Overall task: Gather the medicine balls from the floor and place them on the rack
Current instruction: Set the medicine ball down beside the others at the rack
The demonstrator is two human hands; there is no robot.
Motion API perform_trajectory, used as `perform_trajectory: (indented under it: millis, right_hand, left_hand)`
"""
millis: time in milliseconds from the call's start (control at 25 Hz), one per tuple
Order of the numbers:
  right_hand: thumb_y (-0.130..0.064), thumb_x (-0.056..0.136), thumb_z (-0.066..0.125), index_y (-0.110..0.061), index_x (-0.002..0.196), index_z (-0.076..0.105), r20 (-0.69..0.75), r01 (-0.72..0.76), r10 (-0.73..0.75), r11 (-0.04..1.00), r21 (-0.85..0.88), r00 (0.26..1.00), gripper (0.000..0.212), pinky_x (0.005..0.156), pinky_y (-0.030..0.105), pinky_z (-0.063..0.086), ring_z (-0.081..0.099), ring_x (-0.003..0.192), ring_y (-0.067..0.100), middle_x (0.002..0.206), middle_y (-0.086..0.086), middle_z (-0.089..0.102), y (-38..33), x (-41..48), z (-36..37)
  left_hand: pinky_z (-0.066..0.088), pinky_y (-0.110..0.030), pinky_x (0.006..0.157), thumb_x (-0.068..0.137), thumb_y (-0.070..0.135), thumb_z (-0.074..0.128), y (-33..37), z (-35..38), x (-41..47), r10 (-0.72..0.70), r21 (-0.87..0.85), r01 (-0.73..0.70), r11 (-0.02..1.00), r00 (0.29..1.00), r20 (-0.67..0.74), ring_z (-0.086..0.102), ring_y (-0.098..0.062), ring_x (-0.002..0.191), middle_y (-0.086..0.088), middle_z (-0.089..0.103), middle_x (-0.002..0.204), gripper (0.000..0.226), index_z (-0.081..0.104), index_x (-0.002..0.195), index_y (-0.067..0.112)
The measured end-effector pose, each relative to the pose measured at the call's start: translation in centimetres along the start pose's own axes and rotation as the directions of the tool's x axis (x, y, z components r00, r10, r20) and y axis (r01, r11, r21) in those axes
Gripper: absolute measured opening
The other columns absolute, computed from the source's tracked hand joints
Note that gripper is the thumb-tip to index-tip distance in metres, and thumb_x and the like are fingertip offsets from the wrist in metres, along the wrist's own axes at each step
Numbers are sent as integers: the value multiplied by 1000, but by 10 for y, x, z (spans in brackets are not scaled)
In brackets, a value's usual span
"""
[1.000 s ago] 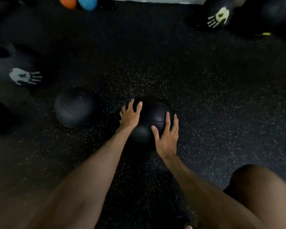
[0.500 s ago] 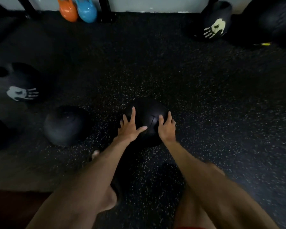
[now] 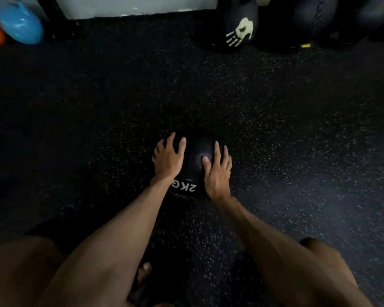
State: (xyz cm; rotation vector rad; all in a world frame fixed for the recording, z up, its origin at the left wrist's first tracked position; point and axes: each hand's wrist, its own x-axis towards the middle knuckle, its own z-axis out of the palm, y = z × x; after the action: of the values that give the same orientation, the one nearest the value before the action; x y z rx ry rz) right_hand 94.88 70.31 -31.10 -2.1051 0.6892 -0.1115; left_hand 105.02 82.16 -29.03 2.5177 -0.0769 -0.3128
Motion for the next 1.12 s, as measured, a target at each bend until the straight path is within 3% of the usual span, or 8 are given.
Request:
perform_trajectory:
  millis: [120,200,320,520,640,760,880,1120]
  right_hand:
    - [-49,107,26,-35,157,25,-72,-111,112,994,21,991,52,119,54,19,21,149,32,163,10,23,-13,68,-9]
    - [-46,107,26,-28,154,35,-110,-167,168,986,23,980,51,118,48,25,33,143,34,155,14,38,-22,105,-15]
    - [-47,106,29,-27,152,38,-181,-226,223,974,2,958,51,117,49,28,35,142,32,153,12,40,-47,120,-6]
    - [-63,98,39,-42,158,3,-126,-38,25,995,-97,992,73,124,51,5,-13,154,19,168,-7,-10,-72,80,32]
    - [-69,92,47,-44,156,-10,-104,-9,-5,992,-130,995,90,123,57,6,-24,152,20,165,-9,-24,-64,88,34]
    - [-75,88,43,-47,155,-13,-100,-70,62,995,-71,993,91,121,62,11,-17,153,24,166,-7,-18,-59,125,21]
    - [-77,88,34,-48,155,-10,-52,-181,179,982,-50,983,85,118,65,16,-3,154,30,168,1,-5,-61,196,2]
    - [-71,97,24,-34,152,34,-64,-380,375,917,-124,925,67,110,61,32,37,137,40,149,17,41,-71,360,-31]
  left_hand:
    - [20,-47,121,87,82,24,-29,5,0,334,15,-334,942,942,-23,19,-29,150,-11,18,164,85,14,158,35]
    - [23,-48,120,83,85,28,-31,6,10,366,76,-365,928,930,4,15,-29,152,-10,12,165,94,5,158,34]
    - [35,-54,113,79,89,25,-20,-11,47,292,36,-295,955,954,72,21,-30,149,-10,17,164,94,7,157,39]
    - [34,-58,109,85,84,29,0,-43,137,-15,-63,36,997,950,312,29,-40,143,-14,21,162,80,9,155,49]
    - [31,-62,110,86,83,28,31,-41,173,-111,-68,146,987,924,365,25,-45,144,-18,19,161,79,14,155,47]
    - [30,-65,109,91,78,27,60,-28,193,-132,-86,164,983,948,290,23,-42,143,-17,22,160,73,26,153,41]
    - [29,-62,112,96,71,26,70,-14,206,-33,-161,60,985,985,167,24,-36,144,-11,24,159,66,25,154,40]
    - [33,-58,114,84,77,47,75,28,210,50,-326,-23,945,996,75,8,-29,151,2,1,166,87,2,154,51]
